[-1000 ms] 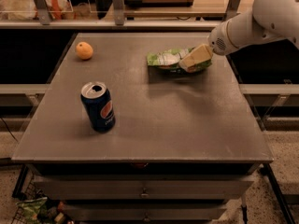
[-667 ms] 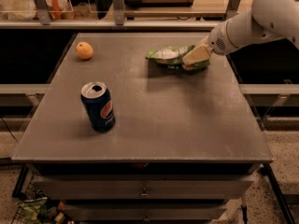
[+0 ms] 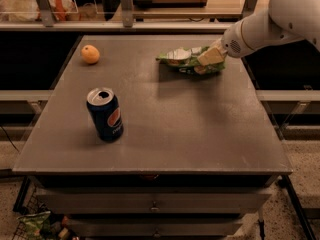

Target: Move green rice chip bag near orange

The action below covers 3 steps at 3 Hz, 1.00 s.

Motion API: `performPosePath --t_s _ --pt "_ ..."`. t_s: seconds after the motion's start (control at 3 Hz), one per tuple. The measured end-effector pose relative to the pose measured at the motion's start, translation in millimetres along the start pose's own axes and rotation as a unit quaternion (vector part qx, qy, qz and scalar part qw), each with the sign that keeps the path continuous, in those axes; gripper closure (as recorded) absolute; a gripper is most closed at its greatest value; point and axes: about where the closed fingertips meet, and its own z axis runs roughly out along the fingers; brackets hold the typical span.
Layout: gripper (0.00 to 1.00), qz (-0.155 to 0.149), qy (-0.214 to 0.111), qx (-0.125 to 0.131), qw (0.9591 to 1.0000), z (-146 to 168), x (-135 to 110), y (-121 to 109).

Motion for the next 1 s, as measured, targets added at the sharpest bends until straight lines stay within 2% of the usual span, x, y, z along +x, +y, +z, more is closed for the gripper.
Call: performPosePath --t_s 0.33,0.67,1.0 --pt "1.00 -0.022 -0.037 0.005 0.9991 -14.5 -25.9 6.5" --pt "1.00 -0.062 -0.092 0.002 0.9938 -37.0 -72.4 23.9" --pt "1.00 -0.097 -0.123 -0.006 0.9876 -44.8 -114.5 36.2"
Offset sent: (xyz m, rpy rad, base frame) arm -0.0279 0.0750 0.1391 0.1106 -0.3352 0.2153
